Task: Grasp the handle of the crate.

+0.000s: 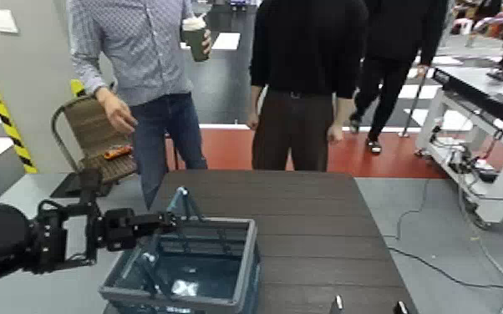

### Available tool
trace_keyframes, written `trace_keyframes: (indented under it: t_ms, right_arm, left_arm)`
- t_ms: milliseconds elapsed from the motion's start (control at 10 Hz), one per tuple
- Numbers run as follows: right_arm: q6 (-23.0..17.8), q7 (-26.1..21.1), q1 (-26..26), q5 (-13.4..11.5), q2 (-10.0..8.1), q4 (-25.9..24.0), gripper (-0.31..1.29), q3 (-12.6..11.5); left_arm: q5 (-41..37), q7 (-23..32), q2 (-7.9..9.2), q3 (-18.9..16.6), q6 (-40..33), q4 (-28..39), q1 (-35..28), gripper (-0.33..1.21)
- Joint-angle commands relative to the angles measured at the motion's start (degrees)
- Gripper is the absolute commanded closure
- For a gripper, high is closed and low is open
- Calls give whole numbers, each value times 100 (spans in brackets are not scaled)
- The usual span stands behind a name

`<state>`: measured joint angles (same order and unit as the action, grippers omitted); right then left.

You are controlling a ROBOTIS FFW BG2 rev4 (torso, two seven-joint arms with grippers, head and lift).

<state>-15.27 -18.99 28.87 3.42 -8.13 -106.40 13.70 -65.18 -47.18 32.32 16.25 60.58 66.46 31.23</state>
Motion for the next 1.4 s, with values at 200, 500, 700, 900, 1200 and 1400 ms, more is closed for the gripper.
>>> trace_keyframes:
  t_ms: [200,500,700,900,1200,1400]
  right_arm:
    - [-151,-105,22,-245,30,-39,15,-34]
    - [-169,-263,40,-377,39,-101,15,-25]
    - [-134,-299,48,-421,39,-136,15,-34]
    - [-19,-299,48,-421,21,-197,15,-25]
    - [192,-281,48,-430,-14,-303,15,-16]
    - [227,-281,57,-430,-14,-320,15,-7]
  left_arm:
    - [-267,710,-253,-817,173,1193,-891,119]
    - [-610,1756,-639,-1494,411,2389,-1699,119]
    - [-873,2178,-921,-1581,525,2855,-2095,119]
    - [-1111,2318,-1105,-1467,578,3083,-2306,119]
    - [-1304,2582,-1343,-1195,595,3232,-2473,119]
    - [-1313,2696,-1501,-1133,613,3206,-2517,119]
